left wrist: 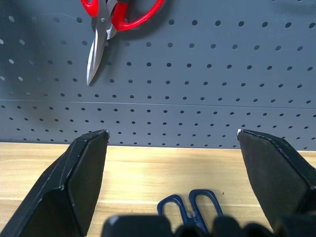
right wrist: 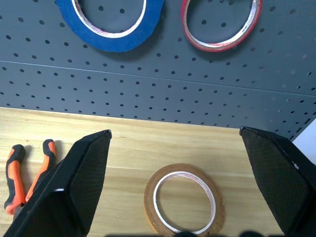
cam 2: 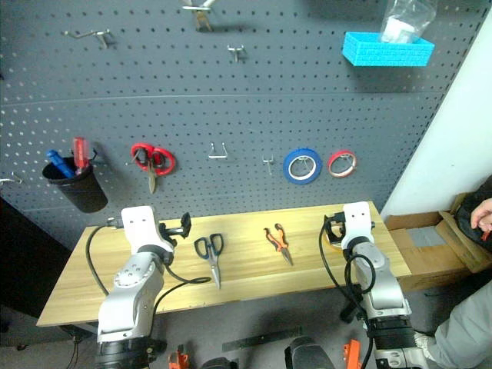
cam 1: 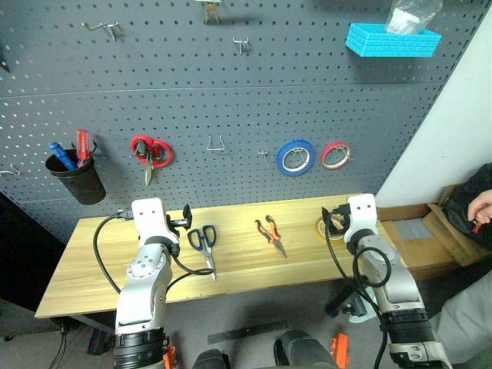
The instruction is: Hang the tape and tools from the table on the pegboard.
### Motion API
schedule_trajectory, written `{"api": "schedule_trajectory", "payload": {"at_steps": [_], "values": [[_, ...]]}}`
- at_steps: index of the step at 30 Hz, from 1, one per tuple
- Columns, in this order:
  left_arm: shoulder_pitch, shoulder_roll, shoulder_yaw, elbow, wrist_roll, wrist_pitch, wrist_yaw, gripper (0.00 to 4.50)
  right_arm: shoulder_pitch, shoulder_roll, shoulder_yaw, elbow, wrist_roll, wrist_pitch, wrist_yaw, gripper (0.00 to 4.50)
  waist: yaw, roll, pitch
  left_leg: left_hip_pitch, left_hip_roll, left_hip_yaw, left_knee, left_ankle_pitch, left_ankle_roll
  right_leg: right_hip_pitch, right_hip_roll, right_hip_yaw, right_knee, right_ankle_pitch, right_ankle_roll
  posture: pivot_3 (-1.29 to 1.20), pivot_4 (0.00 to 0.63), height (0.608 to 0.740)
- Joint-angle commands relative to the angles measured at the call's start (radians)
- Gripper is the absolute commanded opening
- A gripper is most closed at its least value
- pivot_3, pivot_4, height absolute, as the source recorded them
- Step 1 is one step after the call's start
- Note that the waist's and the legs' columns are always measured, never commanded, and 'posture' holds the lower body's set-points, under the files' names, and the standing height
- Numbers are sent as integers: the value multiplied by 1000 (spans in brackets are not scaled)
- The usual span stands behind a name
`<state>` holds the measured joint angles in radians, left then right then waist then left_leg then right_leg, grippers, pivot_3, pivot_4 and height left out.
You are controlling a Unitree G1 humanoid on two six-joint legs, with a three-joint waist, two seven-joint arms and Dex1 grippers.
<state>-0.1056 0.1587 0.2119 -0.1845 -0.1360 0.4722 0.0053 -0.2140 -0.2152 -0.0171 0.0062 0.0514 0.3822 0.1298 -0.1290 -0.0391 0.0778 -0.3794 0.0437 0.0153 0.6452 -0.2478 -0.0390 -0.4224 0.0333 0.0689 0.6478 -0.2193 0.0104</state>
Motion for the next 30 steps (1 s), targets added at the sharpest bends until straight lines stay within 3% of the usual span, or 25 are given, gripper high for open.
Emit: {"api": "schedule_trajectory", "payload": {"at_steps": [1, 30], "values": [[-2, 12, 2, -52, -6, -1, -15, 4446, -9, -6, -16, -47, 1, -8, 4, 4500, 0, 0, 0, 0, 0, 0, 0, 0, 0, 0, 0, 0, 0, 0, 0, -49, 33, 740], [11, 1, 20, -73, -6, -10, -11, 4446, -1, -8, -14, -67, 8, 10, 16, 4500, 21, 0, -1, 1, 0, 0, 0, 0, 0, 0, 0, 0, 0, 0, 0, -42, 54, 740]]}}
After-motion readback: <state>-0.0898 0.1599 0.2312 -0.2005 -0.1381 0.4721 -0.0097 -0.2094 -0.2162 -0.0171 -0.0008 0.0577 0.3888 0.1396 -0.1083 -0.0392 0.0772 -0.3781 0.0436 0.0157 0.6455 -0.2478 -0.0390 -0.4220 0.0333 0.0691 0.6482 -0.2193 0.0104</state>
